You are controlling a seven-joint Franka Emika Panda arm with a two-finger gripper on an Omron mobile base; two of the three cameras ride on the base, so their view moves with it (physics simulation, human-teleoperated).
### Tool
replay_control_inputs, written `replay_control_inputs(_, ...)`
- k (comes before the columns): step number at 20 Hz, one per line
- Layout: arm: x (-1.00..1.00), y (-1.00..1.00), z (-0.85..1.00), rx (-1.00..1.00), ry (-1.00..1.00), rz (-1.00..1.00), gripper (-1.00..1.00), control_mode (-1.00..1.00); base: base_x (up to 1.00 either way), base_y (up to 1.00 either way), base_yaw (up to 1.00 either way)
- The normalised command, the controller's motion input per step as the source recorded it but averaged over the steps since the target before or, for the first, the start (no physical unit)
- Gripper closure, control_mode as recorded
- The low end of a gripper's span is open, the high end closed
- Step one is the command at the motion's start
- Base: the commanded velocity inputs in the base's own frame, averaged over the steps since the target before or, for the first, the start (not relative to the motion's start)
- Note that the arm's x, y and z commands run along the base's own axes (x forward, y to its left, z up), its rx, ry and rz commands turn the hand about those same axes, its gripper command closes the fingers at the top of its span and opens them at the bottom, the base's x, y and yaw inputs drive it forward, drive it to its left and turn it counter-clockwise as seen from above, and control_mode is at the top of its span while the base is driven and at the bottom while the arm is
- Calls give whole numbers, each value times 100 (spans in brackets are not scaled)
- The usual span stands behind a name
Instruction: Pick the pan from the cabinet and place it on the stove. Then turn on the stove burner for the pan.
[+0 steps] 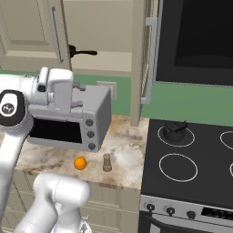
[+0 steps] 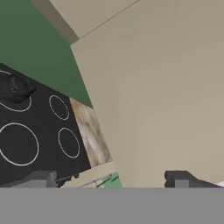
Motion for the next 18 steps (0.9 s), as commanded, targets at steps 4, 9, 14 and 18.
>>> replay_control_inputs(4,9,63,1,15,-28,8,-100,-100,0,0,0)
replay_control_inputs(9,25,50,4,16,-26,19,-100,-100,0,0,0)
replay_control_inputs(14,35,44,13,14,-23,23,-100,-100,0,0,0)
replay_control_inputs(18,30,41,17,12,-23,23,-100,-100,0,0,0)
